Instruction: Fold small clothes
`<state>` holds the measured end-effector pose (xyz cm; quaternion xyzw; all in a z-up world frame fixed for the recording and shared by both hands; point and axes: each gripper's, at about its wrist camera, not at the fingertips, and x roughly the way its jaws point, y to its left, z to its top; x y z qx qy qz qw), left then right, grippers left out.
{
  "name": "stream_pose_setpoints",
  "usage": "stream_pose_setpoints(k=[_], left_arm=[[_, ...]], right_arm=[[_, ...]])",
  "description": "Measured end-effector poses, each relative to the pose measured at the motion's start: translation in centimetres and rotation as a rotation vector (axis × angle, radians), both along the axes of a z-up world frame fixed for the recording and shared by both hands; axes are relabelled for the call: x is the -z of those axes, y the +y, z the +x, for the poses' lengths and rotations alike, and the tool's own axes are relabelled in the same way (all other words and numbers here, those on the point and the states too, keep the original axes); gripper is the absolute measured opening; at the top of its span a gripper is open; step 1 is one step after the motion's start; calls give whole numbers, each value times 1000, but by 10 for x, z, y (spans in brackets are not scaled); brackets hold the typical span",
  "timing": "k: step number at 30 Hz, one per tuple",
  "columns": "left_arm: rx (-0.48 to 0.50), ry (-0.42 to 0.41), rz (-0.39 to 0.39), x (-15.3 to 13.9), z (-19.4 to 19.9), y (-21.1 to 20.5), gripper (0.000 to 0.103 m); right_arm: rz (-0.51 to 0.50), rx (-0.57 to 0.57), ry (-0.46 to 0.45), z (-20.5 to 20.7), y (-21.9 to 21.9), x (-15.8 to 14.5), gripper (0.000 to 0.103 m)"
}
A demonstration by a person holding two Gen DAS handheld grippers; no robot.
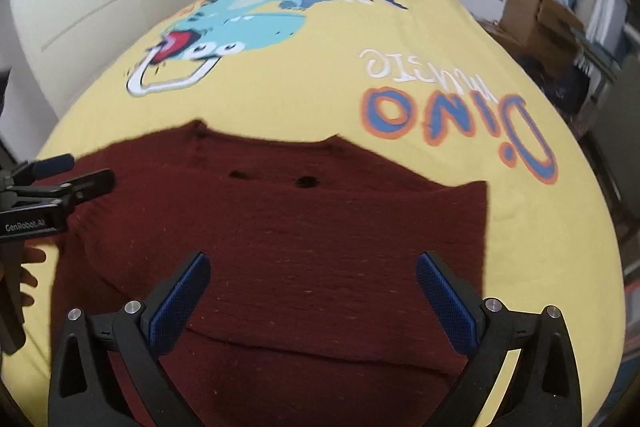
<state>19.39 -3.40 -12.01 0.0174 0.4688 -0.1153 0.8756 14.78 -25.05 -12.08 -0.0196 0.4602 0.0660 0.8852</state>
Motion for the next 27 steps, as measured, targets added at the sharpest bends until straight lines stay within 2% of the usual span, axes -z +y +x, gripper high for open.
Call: stream_pose_setpoints(k=[4,7,11,13,16,20,22,25,27], left_arm=[[-4,62,12,33,-2,-14,102],[-5,94,35,59,-7,-22,102],[-14,87,74,74,-11,-12,102],[-5,79,80,76,-13,-4,102],[5,78,83,80,-15,7,102],[4,104,89,81,-13,7,102],[3,128,97,80,-9,6,102],[6,157,85,73,-5,12,102],[-6,165,86,65,-5,20,102]], right_arm=[[-2,-6,49,-3,17,32,102],[-57,-12,81,-4,25,58,102],[-90,-5,116,-6,18,84,102],[-69,1,109,-9,6,86,102],[-101,5,95,-10,-8,85,102],[-16,53,122,-12,-30,91,103],[-9,45,132,-14,-29,92,103],[-57,23,121,-20,-23,78,103],[-53,20,115,-28,-22,65,103]])
